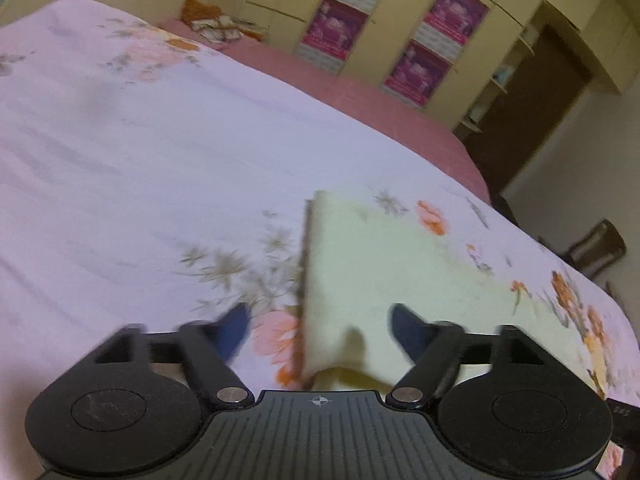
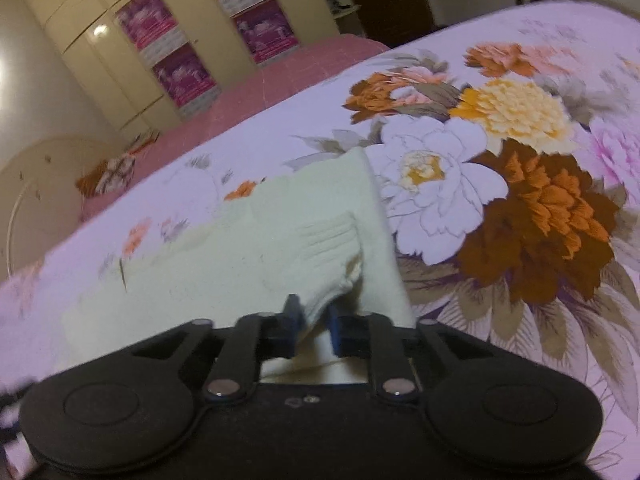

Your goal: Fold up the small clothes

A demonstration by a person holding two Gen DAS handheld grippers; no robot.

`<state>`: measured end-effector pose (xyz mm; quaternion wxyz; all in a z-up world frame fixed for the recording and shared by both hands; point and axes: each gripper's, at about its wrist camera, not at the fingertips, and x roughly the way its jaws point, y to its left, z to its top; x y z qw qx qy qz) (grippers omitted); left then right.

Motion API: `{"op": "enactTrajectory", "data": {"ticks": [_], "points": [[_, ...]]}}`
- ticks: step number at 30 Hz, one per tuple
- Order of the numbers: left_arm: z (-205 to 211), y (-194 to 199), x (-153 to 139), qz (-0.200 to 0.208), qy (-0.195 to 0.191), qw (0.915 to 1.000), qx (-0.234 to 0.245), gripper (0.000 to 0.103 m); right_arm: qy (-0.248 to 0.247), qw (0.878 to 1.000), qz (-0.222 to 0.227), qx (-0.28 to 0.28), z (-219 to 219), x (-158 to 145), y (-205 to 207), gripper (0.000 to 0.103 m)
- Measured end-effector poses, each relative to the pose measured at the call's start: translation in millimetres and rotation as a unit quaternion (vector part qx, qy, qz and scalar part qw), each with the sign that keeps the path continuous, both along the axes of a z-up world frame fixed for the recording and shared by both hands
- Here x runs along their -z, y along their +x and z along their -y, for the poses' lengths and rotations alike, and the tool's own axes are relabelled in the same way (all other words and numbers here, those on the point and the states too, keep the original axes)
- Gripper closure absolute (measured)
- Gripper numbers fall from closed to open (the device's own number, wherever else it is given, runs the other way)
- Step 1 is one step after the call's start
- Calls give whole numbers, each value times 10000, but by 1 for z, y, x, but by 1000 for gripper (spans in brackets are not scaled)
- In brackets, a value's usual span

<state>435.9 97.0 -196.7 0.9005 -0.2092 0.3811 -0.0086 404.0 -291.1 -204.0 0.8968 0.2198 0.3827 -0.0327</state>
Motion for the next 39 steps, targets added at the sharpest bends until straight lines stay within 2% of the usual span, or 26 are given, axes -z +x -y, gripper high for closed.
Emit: {"op": "enactTrajectory", "data": {"ticks": [2, 5, 7, 10, 12, 14, 15, 17, 18, 20, 23, 25, 28, 30, 31, 33, 34, 35, 37, 39], "points": [[2, 15, 7, -85, 121, 9999, 17, 30, -409, 9992, -1, -29, -5, 0, -2, 96], [3, 40, 15, -164, 134, 9998, 60, 30, -262, 9996, -45, 4, 3, 4, -1, 96], [6, 52, 14, -57, 196, 9997, 115, 31, -343, 9994, 16, -64, 1, -1, -2, 87], [9, 66, 18, 9, 275, 9995, 139, 66, -326, 9994, 142, 40, 4, -6, -2, 75], [9, 70, 19, 49, 239, 9997, 98, 74, -495, 9984, 200, 207, 6, -9, -1, 74], [15, 72, 17, 134, 277, 9995, 116, 88, -928, 9939, 452, 382, 3, -17, -4, 72], [19, 71, 16, 206, 364, 9990, 148, 89, -1092, 9913, 577, 451, 1, -21, -5, 71], [24, 69, 19, 263, 587, 9978, 149, 90, -1033, 9921, 636, 322, -2, -23, 1, 71], [24, 70, 23, 258, 685, 9973, 107, 90, -1017, 9932, 549, 147, -6, -21, 10, 71], [20, 71, 24, 284, 625, 9976, 85, 90, -1028, 9936, 448, -111, -14, -16, 21, 73], [21, 69, 24, 331, 708, 9969, 126, 89, -1349, 9896, 40, -490, -23, 3, 37, 73], [22, 65, 21, 339, 788, 9963, 100, 89, -1649, 9844, 73, -602, -25, 8, 38, 75], [34, 48, 3, 546, 1034, 9928, 272, 89, -1469, 9881, 37, -451, -22, -1, 37, 76], [44, 43, -8, 614, 1061, 9912, 492, 89, -1351, 9895, 254, -446, -25, -11, 32, 73], [52, 43, -12, 571, 1072, 9907, 620, 89, -1353, 9890, 334, -499, -28, -15, 29, 73], [71, 46, -15, 391, 997, 9899, 933, 76, -1199, 9899, 378, -656, -36, -19, 32, 72], [80, 47, -16, 355, 979, 9894, 1011, 47, -1050, 9912, 345, -733, -40, -19, 35, 72], [90, 46, -18, 391, 1001, 9887, 1045, 25, -927, 9919, 306, -817, -46, -19, 40, 72], [112, 42, -21, 593, 1153, 9851, 1132, 23, -954, 9901, 283, -990, -60, -19, 47, 72], [132, 47, -19, 511, 1298, 9820, 1277, 23, -1091, 9861, 309, -1211, -78, -19, 54, 72]]}}
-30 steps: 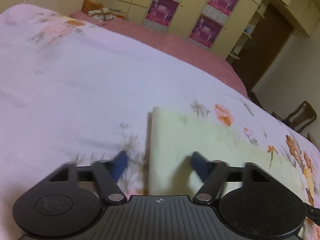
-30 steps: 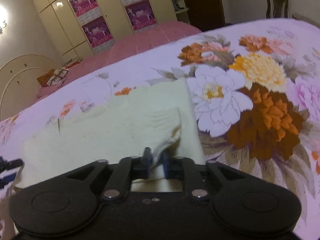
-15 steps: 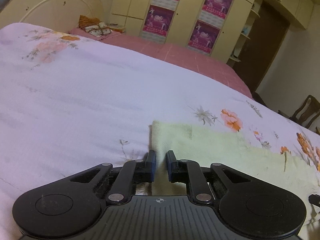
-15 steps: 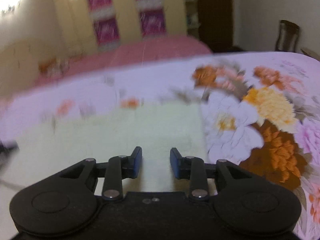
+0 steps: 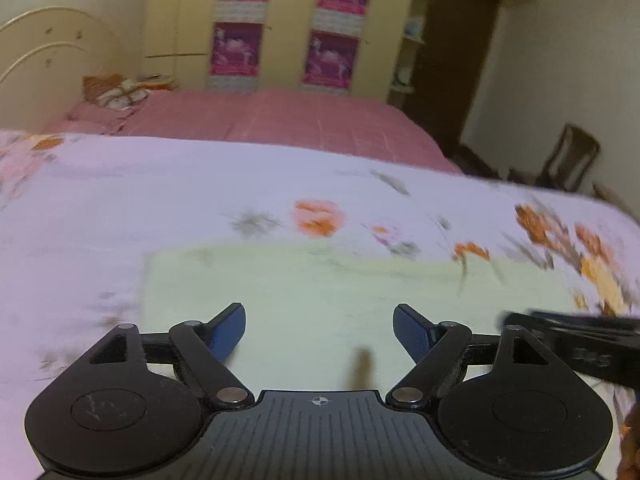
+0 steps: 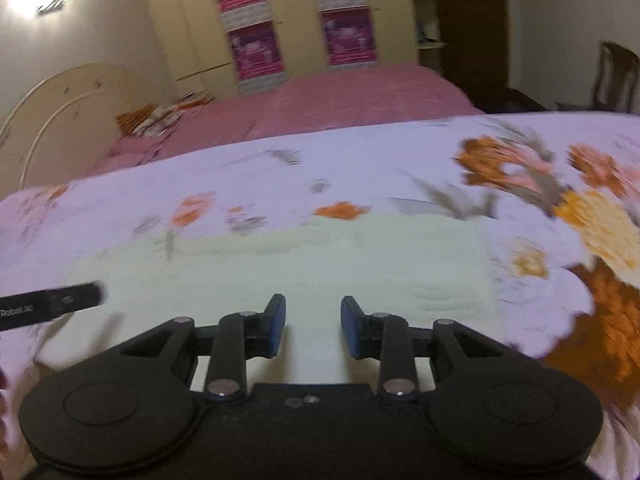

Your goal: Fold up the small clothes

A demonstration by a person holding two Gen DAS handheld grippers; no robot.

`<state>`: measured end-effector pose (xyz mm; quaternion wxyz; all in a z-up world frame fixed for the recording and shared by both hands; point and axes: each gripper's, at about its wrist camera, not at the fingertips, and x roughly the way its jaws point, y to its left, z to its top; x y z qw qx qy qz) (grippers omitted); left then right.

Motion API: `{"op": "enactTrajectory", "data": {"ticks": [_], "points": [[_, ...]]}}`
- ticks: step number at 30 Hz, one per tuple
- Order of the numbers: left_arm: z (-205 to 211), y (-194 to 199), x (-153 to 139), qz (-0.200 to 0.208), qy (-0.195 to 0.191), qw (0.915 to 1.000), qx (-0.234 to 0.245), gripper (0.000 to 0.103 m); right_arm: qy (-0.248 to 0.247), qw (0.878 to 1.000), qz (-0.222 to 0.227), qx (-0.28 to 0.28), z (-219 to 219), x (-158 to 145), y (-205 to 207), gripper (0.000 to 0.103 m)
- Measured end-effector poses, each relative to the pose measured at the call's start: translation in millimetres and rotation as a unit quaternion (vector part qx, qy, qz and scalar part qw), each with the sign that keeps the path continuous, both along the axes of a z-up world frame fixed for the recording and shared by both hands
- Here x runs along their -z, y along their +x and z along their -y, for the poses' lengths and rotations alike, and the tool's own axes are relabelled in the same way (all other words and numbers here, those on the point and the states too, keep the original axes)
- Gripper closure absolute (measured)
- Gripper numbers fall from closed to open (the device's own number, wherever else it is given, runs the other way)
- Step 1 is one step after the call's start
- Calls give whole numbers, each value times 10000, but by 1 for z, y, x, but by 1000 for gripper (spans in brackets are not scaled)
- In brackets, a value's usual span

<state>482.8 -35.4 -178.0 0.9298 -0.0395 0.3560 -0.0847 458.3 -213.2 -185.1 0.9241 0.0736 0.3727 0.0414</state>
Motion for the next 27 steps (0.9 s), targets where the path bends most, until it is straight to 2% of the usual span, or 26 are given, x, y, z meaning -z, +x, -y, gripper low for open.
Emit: {"op": "enactTrajectory", "data": {"ticks": [4, 8, 11, 15, 18, 20, 23, 27], "points": [[13, 11, 18, -348, 96, 9993, -135, 23, -104, 9997, -84, -193, -18, 5, 15, 73], [14, 2, 27, -147, 453, 9989, 39, 23, -547, 9979, -246, -254, -14, 22, 21, 73], [8, 0, 25, -154, 442, 9989, 60, 23, -654, 9977, -160, -107, 4, 24, 14, 73], [8, -1, 22, -197, 482, 9986, 33, 23, -619, 9977, -182, 193, 29, 24, 8, 73], [7, -5, 18, -202, 545, 9983, -71, 23, -716, 9969, -212, 236, 29, 22, 5, 73], [5, -15, 11, -108, 588, 9981, -166, 23, -571, 9979, -169, 272, 26, 16, -1, 71], [-3, -37, 6, -27, 562, 9983, -161, 23, -453, 9990, -6, 23, 11, 6, -17, 70], [-13, -53, 24, -120, 777, 9967, -187, 23, -600, 9977, -108, -307, -10, 14, -31, 70]]}}
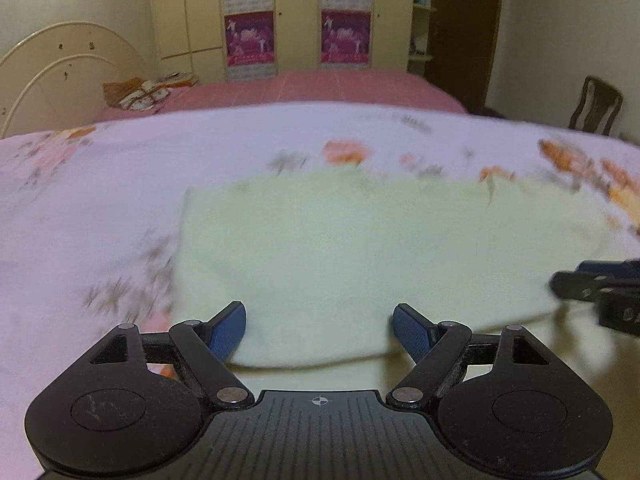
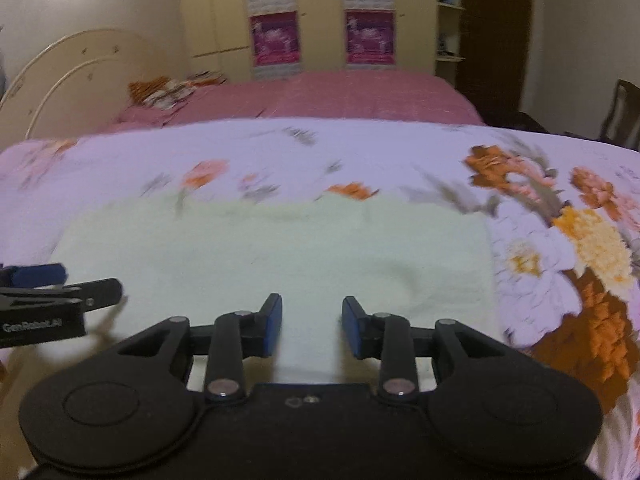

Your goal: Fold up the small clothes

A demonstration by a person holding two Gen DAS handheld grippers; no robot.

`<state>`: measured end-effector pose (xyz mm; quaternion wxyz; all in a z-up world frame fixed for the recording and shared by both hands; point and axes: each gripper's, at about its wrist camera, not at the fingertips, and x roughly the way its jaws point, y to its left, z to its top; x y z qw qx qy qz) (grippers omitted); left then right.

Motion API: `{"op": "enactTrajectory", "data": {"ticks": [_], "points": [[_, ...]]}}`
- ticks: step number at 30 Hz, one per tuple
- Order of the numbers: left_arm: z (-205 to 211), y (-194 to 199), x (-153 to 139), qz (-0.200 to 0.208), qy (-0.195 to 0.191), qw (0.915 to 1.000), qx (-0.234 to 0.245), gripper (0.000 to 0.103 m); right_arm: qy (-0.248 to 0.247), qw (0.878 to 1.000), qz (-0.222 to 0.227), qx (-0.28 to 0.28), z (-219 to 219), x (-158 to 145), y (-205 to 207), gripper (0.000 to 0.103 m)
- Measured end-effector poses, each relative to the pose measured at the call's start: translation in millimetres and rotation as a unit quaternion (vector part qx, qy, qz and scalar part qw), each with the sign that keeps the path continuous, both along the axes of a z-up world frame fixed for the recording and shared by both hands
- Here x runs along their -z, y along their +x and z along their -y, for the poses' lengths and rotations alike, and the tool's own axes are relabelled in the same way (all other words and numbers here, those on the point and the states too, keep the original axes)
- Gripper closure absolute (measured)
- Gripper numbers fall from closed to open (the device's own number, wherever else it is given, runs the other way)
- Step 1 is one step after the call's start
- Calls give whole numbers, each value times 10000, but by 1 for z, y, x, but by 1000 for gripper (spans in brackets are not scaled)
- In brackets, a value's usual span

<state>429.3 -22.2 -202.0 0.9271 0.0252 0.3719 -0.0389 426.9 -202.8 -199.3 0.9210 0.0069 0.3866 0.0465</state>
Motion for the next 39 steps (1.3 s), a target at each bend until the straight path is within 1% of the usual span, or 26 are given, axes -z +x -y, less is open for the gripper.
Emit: {"op": "enactTrajectory", "data": {"ticks": [1, 3, 6, 8, 9, 10, 11, 12, 15, 18, 20, 22, 23, 24, 25, 26, 28, 32, 34, 37, 39], "points": [[-5, -3, 2, 38, -33, 10000, -7, 22, -105, 9999, -40, -27, -2, 3, -1, 70], [-15, -7, 1, -34, -101, 9999, -30, 22, -169, 9998, -29, -30, 5, 8, -8, 70], [-18, -13, -2, -94, 91, 9999, -7, 22, -202, 9996, -66, 181, 26, 6, -20, 69], [-21, -22, -7, -171, 123, 9996, -188, 22, -250, 9988, -158, 383, 43, 8, -29, 69], [-24, -29, -11, -190, 37, 9995, -268, 22, -241, 9982, -213, 502, 52, 9, -34, 69], [-25, -36, -14, -166, -89, 9994, -285, 22, -149, 9979, -263, 577, 58, 8, -39, 69], [-24, -46, -18, -135, -133, 9994, -285, 22, -18, 9975, -260, 650, 63, 3, -46, 69], [-21, -56, -22, -98, -135, 9996, -238, 22, 114, 9977, -211, 640, 63, -2, -52, 66], [-6, -81, -27, -106, -187, 9998, -22, 22, 532, 9979, -153, 345, 47, -13, -68, 66], [11, -92, -22, -238, -134, 9995, 130, 22, 539, 9982, -216, -156, 14, -14, -79, 68], [18, -94, -16, -309, -69, 9994, 99, 22, 579, 9972, -296, -360, -3, -10, -84, 68], [16, -94, -5, -469, 28, 9989, 5, 22, 565, 9965, -364, -493, -14, -5, -88, 67], [12, -98, -2, -407, -63, 9991, -25, 22, 468, 9966, -382, -554, -17, -1, -90, 66], [7, -100, -1, -364, -56, 9993, -85, 21, 226, 9971, -376, -623, -19, 3, -92, 66], [2, -102, -1, -381, -26, 9992, -143, 17, 42, 9972, -339, -664, -18, 5, -93, 65], [-2, -104, -2, -405, -21, 9990, -209, 15, -26, 9973, -299, -664, -14, 5, -97, 65], [-13, -109, -1, -416, -10, 9987, -302, 15, -65, 9982, -287, -517, 4, 5, -101, 63], [-21, -120, 0, -366, 102, 9987, -331, 14, 1, 9992, -306, -267, 36, 6, -116, 63], [-22, -120, 0, -379, 121, 9983, -427, 14, -65, 9992, -282, -270, 40, 7, -120, 63], [-18, -124, -7, -448, 83, 9967, -674, 14, -28, 9993, -291, -230, 41, 7, -122, 63], [-13, -133, -15, -359, -13, 9974, -622, 14, 70, 9992, -316, -219, 39, 3, -123, 62]]}}
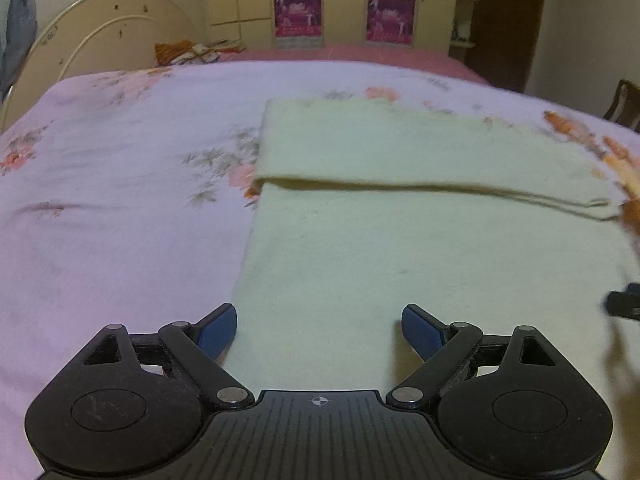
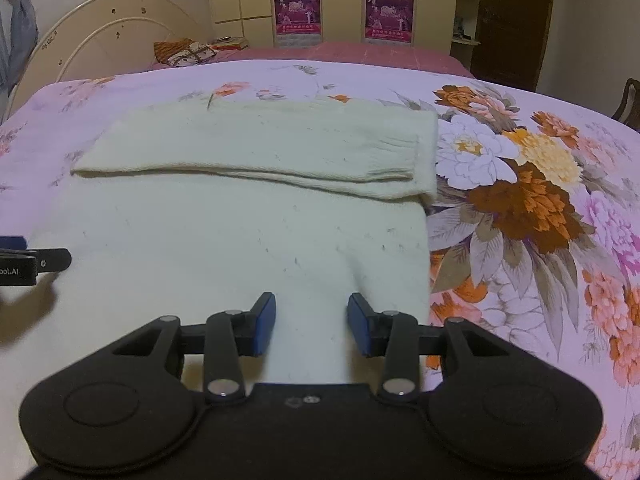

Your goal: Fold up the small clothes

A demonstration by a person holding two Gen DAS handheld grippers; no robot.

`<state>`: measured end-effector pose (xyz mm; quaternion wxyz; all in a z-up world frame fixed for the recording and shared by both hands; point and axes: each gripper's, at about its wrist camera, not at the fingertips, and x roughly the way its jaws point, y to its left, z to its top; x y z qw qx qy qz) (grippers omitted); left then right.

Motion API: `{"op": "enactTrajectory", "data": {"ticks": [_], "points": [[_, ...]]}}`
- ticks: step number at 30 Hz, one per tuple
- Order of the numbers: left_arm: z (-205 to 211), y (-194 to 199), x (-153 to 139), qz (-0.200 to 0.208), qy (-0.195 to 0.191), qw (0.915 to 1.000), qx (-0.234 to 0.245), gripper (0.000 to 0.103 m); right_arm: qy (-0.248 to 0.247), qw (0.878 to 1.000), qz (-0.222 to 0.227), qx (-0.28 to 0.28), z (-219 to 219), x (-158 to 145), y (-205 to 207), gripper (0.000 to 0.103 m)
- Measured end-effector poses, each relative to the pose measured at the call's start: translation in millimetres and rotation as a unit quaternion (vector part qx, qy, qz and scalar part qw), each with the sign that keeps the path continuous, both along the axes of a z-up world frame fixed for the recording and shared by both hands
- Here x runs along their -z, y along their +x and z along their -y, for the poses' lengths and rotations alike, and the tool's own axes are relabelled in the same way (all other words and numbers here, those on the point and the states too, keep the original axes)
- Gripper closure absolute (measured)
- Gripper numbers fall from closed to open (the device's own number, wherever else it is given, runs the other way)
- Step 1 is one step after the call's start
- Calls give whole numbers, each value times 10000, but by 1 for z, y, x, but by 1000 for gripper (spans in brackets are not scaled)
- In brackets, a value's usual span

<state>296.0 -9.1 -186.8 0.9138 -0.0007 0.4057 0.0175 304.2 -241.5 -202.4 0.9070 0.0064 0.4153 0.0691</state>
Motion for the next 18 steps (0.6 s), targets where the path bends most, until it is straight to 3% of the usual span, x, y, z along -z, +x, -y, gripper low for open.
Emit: {"op": "enactTrajectory", "data": {"ticks": [4, 10, 14, 18], "points": [[14, -24, -13, 113, -91, 9994, 330, 14, 393, 9991, 18, -181, -9, -13, -10, 58], [22, -57, 0, -225, -79, 9978, 624, 14, 551, 9951, -147, -806, -51, -15, -43, 57], [14, -67, 10, -184, 3, 9969, 769, 11, 142, 9944, -149, -1037, -73, -6, -69, 56], [5, -71, 9, -204, -31, 9961, 853, 11, -304, 9966, -7, -764, -74, -2, -82, 51]]}}
